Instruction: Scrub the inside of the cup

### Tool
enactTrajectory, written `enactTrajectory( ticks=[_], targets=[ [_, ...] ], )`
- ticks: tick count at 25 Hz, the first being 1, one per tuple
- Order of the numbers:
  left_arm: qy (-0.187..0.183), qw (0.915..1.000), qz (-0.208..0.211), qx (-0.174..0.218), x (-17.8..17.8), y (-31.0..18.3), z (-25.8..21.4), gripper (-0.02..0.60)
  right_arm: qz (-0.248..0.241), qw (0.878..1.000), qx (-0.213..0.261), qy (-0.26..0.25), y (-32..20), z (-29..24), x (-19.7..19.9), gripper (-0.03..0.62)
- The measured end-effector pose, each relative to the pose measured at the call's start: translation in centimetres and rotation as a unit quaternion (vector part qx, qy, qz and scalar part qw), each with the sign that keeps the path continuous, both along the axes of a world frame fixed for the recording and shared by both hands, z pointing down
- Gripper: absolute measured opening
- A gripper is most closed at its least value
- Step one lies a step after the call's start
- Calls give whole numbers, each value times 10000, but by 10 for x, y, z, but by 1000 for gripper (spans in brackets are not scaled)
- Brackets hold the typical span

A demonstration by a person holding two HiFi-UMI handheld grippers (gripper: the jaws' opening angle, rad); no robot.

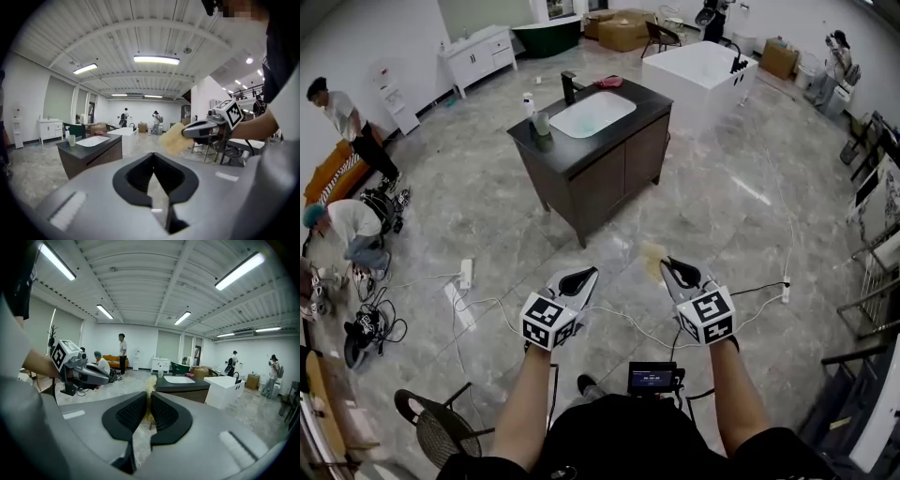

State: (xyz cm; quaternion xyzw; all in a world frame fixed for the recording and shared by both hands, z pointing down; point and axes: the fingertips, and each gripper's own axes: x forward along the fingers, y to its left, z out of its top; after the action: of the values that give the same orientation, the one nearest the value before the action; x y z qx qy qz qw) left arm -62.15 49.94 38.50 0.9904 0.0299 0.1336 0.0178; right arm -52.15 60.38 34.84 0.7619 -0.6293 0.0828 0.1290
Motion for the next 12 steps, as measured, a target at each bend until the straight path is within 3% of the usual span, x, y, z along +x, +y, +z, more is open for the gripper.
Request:
enactTrajectory(
  ticks=[12],
  targets=[
    [-64, 9999, 88, 39, 13, 2, -5, 0, -17, 9997, 176, -189, -5, -2, 8, 37]
  ],
)
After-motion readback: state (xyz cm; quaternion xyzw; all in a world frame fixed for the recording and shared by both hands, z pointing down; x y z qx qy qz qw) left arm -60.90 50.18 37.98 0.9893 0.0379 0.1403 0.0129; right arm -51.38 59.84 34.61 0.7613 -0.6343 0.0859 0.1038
